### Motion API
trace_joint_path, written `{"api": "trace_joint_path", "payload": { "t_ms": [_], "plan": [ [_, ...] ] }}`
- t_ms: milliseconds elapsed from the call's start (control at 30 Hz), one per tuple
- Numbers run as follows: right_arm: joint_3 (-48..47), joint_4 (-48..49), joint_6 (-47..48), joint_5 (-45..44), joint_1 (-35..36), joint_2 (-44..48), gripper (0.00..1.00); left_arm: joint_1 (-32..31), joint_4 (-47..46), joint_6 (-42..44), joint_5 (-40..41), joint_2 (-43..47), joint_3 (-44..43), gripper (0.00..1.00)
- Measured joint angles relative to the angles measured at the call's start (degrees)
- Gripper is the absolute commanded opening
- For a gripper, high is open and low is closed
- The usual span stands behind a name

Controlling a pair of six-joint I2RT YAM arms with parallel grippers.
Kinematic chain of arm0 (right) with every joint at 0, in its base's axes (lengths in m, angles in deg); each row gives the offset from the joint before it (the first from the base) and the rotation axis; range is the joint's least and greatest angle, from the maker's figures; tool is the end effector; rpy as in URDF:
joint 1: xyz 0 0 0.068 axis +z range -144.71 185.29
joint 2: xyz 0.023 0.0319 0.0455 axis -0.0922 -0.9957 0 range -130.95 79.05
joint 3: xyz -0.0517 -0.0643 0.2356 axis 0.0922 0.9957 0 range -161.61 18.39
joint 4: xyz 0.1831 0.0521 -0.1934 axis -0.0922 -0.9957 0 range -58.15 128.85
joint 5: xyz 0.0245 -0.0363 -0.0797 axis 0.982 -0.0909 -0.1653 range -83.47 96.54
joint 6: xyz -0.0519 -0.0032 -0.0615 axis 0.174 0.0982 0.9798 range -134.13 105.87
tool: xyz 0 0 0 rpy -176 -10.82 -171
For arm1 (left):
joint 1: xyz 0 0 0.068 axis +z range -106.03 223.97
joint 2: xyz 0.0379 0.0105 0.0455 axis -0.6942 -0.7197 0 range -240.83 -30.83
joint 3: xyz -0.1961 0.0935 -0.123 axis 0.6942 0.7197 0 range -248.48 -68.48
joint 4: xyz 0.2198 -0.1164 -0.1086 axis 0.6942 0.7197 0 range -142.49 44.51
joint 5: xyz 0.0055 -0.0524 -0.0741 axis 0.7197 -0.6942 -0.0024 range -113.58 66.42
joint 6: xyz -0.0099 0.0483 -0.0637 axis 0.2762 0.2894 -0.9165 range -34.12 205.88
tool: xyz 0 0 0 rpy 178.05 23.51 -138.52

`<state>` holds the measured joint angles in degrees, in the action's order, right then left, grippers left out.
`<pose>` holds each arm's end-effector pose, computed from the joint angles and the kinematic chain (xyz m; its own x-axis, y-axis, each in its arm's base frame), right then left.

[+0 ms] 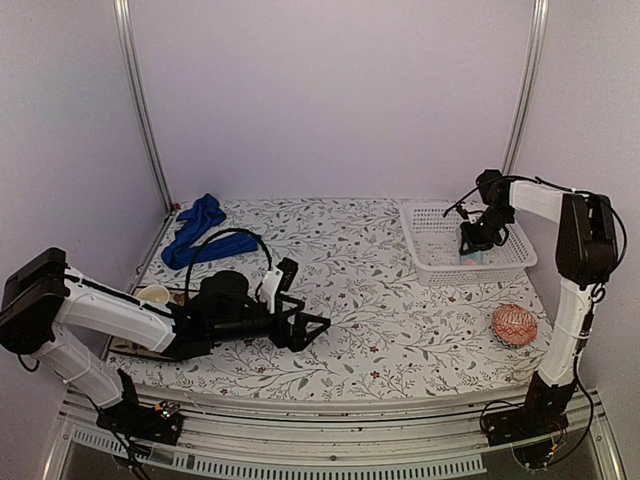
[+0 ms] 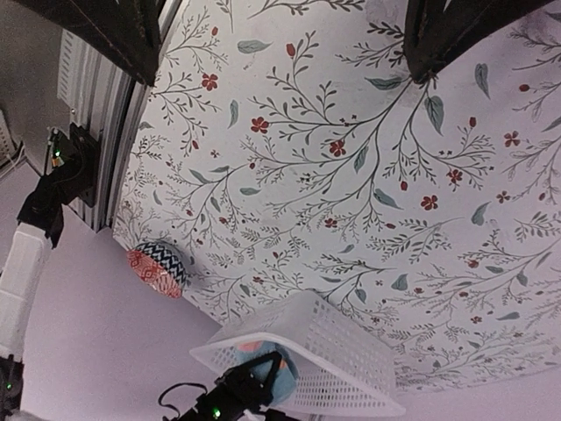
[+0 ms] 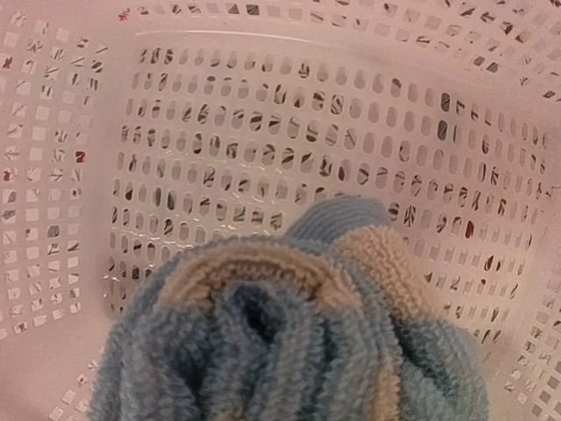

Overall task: Roll the towels
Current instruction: Place the towel in the storage box.

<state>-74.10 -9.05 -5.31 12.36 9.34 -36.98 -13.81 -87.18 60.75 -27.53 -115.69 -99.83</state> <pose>0.4276 0.0373 0.1462 -0.9188 -0.2179 -0.3292 -0.2462 0.9681 0.0463 0.1743 -0.2855 0.1365 -0.5288 0.0444 -0.8476 0.7225 0.5477 -0.4221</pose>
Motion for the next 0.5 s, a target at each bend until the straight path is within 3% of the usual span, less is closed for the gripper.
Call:
{"api": "trace_joint_path", "payload": {
  "t_ms": [267, 500],
  "plan": [
    [3.15, 0.94, 0.98, 14.86, 0.0, 8.83, 0.07, -0.04, -0.15, 0.0, -2.05, -0.02, 0.0, 0.97],
    [-2.97, 5.84, 1.51, 33.2, 0.17, 1.46, 0.07, -0.04, -1.29, -0.09, -3.37, -0.48, 0.0, 0.97]
  ]
}}
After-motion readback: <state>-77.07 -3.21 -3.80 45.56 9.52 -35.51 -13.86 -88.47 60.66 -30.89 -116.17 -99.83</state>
